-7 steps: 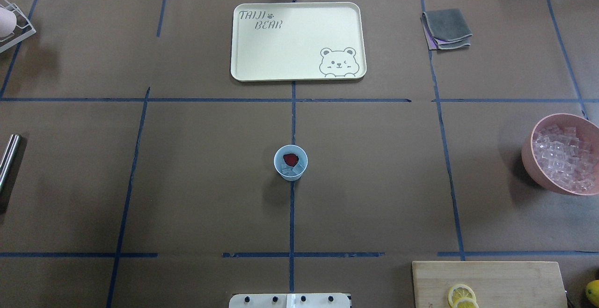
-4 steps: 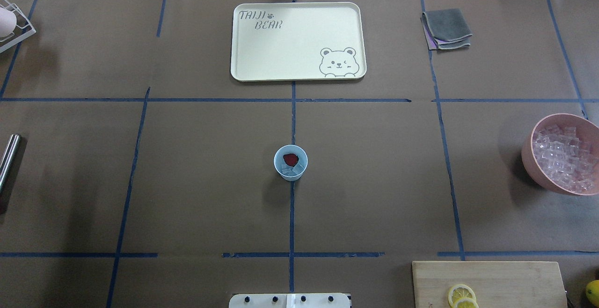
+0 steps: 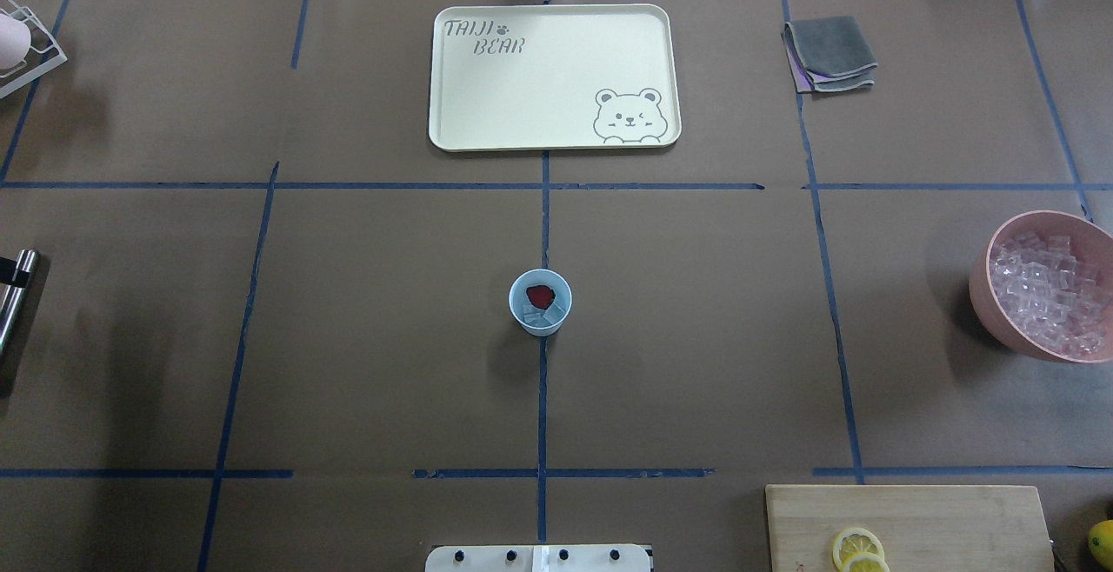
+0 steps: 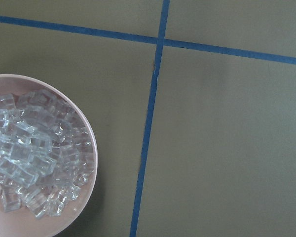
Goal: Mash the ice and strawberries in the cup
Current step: 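Grasp the steel muddler with the left gripper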
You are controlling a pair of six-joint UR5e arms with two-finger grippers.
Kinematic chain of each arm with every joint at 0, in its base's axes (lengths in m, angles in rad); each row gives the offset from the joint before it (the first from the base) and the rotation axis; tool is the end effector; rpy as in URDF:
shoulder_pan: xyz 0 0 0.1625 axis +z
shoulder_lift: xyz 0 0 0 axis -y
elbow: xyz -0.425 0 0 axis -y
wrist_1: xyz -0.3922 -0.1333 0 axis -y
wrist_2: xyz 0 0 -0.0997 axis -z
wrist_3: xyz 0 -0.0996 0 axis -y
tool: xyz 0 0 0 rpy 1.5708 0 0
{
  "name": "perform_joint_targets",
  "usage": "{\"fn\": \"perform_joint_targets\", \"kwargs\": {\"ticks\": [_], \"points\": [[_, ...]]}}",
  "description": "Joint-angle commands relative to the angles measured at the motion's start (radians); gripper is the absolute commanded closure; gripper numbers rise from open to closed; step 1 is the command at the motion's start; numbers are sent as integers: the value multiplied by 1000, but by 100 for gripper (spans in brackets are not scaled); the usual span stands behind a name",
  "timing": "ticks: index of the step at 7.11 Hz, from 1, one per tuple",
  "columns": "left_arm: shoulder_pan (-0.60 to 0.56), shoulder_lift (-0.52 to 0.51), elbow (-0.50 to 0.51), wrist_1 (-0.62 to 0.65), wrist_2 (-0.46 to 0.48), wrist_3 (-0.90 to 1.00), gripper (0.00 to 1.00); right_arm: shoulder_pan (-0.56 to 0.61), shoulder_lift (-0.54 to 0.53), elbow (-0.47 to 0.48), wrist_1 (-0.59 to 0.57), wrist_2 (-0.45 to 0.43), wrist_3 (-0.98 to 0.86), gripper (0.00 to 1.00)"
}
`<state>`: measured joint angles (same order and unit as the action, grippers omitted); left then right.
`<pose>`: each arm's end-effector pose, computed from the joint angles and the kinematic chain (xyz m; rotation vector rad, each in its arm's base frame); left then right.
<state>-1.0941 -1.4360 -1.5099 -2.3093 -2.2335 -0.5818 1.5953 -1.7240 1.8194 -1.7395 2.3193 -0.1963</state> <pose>0.1441 -0.4360 0.6756 0.1248 0.8206 0.0808 0.0758 -0.4179 0.6252 0.0130 -0.7519 -0.1362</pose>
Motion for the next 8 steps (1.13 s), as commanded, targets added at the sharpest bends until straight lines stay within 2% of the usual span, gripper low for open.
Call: {"fn": "perform_joint_targets", "kwargs": {"ticks": [1,3,6,8], "points": [[45,-1,28,-30,3,-1,0,0,0,-3,0,0,-2,0],[45,-10,48,-32,3,-1,1,0,0,-3,0,0,-2,0],[45,-12,53,-32,3,-1,21,0,0,-5,0,0,-2,0],[45,-12,54,-32,3,0,23,0,0,-5,0,0,-2,0]]}}
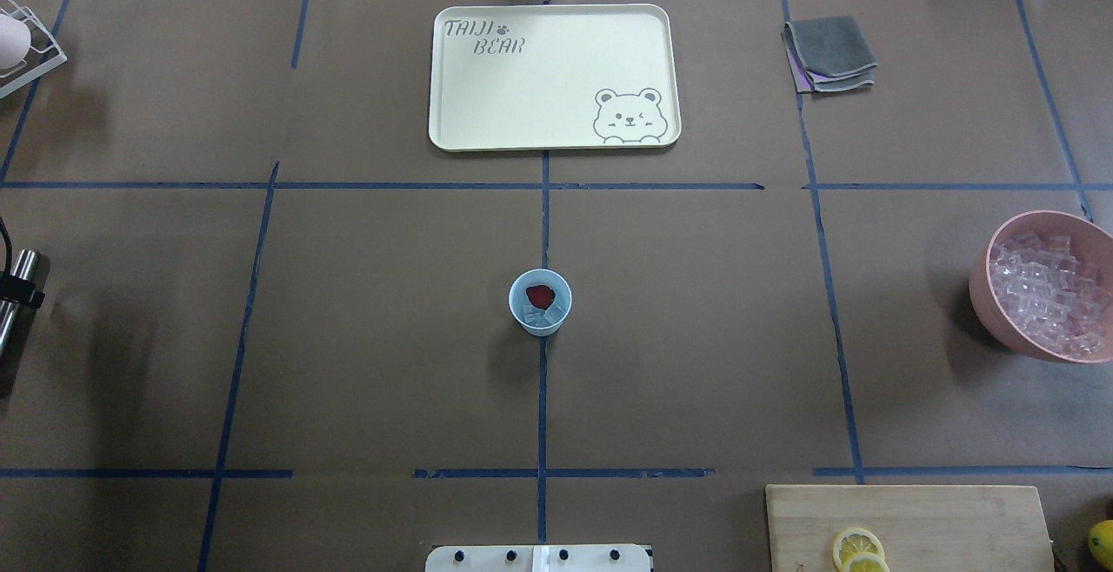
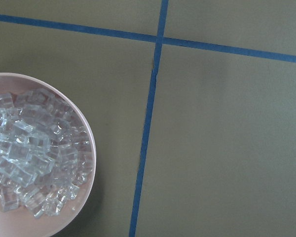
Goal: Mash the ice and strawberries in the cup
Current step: 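Grasp the steel muddler with the left gripper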
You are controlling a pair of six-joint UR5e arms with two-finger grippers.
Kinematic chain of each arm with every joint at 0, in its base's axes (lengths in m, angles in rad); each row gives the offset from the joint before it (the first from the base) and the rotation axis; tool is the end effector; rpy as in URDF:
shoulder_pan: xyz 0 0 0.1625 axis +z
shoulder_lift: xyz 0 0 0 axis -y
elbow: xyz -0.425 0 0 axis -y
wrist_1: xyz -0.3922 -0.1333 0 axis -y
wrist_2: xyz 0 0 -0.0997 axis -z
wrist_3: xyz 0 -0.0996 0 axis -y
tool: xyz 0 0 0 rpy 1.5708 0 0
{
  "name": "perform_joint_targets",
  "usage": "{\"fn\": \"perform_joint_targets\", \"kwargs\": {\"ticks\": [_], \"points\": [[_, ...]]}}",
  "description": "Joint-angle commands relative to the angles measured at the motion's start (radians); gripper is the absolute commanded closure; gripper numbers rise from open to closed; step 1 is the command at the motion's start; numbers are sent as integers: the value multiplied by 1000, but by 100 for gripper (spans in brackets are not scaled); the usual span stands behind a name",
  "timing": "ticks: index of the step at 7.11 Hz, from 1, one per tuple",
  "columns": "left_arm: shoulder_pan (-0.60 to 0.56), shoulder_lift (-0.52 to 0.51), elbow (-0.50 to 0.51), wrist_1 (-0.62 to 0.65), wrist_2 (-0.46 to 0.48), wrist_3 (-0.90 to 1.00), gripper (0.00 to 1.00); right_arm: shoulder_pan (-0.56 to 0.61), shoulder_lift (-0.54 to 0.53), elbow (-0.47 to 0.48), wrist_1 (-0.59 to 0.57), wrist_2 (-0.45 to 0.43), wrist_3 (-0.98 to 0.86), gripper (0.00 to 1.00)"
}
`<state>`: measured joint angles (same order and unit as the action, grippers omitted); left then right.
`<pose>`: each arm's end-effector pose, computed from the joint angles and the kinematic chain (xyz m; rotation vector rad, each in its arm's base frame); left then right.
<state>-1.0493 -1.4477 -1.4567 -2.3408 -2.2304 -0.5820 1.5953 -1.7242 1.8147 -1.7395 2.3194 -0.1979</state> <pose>0.1640 -0.4304 0.6936 0.0995 0.8166 0.1186 0.0758 -0.4176 0.6276 0.0090 -0.7524 -0.1359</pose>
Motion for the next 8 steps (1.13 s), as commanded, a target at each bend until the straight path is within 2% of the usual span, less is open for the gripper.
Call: {"fn": "perform_joint_targets", "kwargs": {"ticks": [1,2,3,5,8], "points": [[0,1,1,1,0,1,56,0,-2,0,0,0,0,0],[0,0,-1,0,0,7,86,0,0,1,0,0,0,0],[0,0,-1,-6,0,8,94,0,0,3,0,0,1,0],[0,-14,-34,-9,2,10,100,0,0,3,0,0,2,0],[-3,-29,-262,-37,-11,10,100,3,0,5,0,0,2,0]]}}
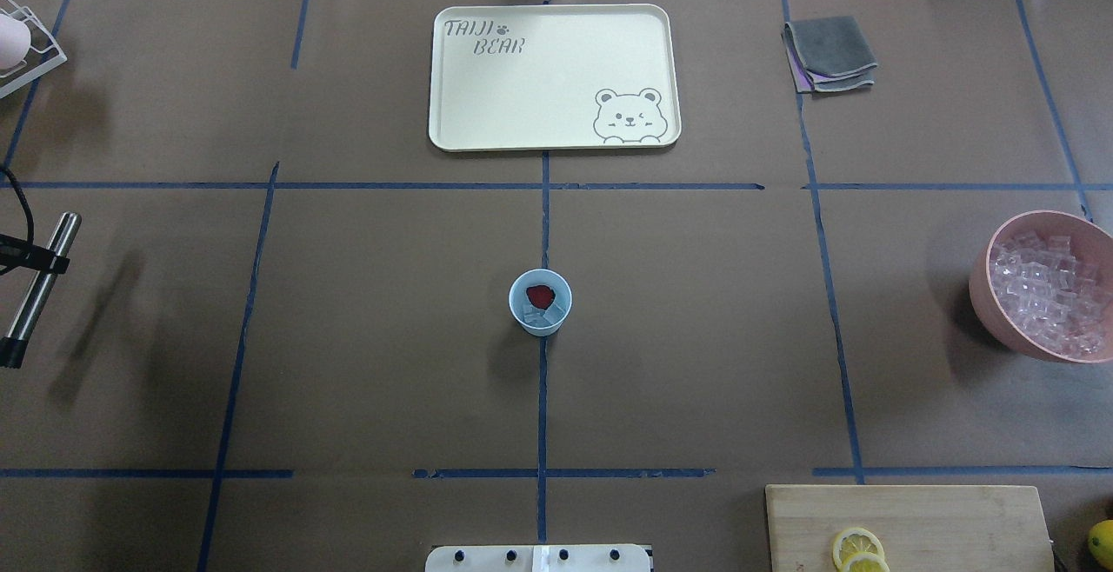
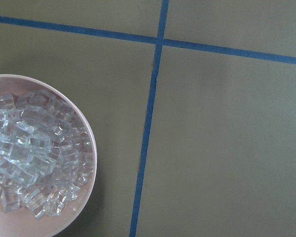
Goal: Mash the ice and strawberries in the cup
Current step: 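Carry the muddler with the left gripper over the cup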
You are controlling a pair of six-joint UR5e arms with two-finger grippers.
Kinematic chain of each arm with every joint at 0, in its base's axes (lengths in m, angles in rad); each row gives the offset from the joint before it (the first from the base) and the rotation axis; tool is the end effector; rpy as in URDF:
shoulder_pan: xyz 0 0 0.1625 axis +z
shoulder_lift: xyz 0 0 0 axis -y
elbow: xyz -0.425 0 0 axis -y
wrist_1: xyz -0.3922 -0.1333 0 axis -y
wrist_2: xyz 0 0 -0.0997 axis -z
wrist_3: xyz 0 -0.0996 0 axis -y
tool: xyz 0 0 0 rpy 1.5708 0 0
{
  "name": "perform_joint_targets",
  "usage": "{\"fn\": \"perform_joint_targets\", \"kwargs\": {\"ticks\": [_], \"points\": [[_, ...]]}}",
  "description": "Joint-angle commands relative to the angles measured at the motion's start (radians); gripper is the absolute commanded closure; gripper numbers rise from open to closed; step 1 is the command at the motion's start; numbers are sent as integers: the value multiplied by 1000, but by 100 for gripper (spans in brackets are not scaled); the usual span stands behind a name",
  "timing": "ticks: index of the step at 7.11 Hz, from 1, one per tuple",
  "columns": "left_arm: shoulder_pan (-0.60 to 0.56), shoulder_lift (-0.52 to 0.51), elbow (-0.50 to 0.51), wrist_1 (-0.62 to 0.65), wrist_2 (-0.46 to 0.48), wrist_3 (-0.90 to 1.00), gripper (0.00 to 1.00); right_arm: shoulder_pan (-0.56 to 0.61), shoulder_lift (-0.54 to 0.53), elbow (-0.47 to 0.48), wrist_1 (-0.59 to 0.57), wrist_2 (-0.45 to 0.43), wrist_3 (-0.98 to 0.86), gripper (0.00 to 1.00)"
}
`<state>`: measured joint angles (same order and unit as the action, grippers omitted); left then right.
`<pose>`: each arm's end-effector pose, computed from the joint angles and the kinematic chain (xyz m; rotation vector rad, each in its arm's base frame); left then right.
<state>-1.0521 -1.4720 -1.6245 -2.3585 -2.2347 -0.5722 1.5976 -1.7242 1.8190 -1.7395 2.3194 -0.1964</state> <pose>0.1737 -0.4494 0.5935 0.2824 0.9107 0.1970 0.0767 -0.4176 0.6255 0.0134 -0.7520 -0.1339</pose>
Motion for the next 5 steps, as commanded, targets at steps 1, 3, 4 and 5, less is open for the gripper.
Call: {"fn": "perform_joint_targets", "kwargs": {"ticks": [1,3,4,5], "points": [[0,-55,-132,-89,-9,-5,100,1,2,-1,0,0,0,0],[3,-236,-138,-243,-44,-41,98,1,3,-1,0,0,0,0],[7,-328,-135,-264,-37,-101,98,2,5,-1,0,0,0,0],[103,-440,-109,-286,-14,-103,100,4,5,0,0,0,2,0]]}}
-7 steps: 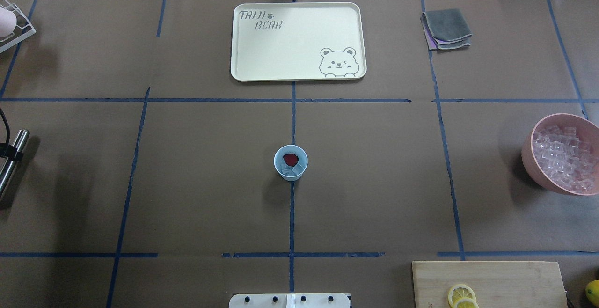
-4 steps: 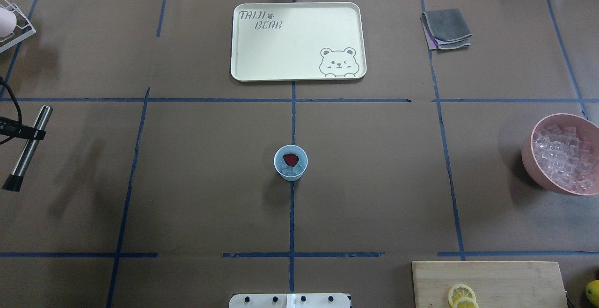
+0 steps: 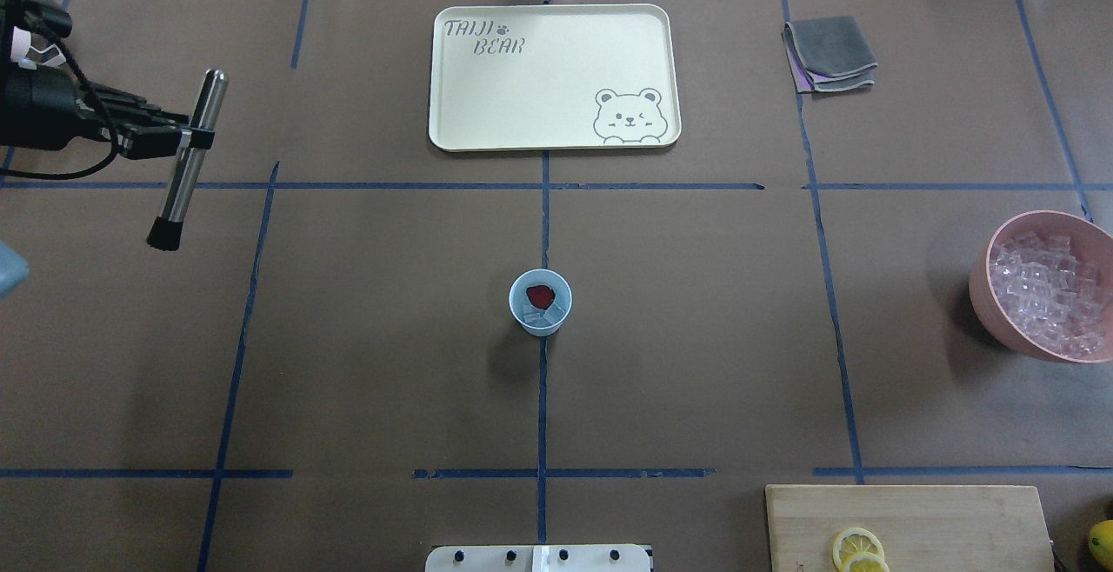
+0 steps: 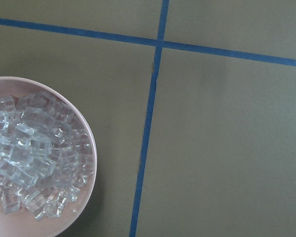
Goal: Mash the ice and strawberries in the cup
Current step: 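Carry the muddler with the left gripper over the cup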
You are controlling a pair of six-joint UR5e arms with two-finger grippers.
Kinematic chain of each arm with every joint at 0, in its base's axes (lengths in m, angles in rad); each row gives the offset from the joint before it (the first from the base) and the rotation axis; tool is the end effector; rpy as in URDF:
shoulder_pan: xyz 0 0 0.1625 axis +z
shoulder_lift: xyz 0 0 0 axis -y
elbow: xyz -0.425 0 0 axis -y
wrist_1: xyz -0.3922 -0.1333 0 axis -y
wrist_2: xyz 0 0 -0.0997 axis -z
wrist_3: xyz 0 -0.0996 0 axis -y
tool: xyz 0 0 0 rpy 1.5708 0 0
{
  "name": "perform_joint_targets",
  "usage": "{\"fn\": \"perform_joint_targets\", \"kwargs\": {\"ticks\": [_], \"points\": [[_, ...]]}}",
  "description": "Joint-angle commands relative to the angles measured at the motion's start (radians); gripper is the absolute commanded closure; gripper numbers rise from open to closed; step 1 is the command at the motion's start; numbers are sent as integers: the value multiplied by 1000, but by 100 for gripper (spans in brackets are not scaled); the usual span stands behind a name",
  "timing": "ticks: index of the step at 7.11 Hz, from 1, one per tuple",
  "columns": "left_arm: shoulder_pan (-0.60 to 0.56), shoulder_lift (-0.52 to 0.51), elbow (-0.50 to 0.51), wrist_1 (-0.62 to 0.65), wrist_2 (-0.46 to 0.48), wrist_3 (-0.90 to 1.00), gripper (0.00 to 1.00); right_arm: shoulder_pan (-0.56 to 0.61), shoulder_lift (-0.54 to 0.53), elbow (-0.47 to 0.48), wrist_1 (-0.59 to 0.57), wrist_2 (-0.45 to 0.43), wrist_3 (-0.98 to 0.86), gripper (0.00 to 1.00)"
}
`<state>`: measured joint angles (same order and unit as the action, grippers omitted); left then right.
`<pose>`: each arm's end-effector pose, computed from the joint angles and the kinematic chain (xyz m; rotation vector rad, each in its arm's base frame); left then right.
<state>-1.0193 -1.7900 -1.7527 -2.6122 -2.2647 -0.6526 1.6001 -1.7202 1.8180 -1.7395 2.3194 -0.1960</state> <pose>0.2248 -0.4983 0.3351 0.8127 1.2442 0.4173 0.0778 -0.4192 0.6243 0.0170 -0.7517 -0.1322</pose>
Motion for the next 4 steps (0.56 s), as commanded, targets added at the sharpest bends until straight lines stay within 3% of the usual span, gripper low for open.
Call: {"fn": "perform_joint_targets", "kwargs": {"ticks": [1,3,4], "points": [[162,-173,6,-60,160,-22,100,1,4,3,0,0,3,0],[373,-204,67,-286,435,93,100,6,13,3,0,-2,9,0],[471,-245,74,-302,559,214,98,6,13,1,0,-2,9,0]]}}
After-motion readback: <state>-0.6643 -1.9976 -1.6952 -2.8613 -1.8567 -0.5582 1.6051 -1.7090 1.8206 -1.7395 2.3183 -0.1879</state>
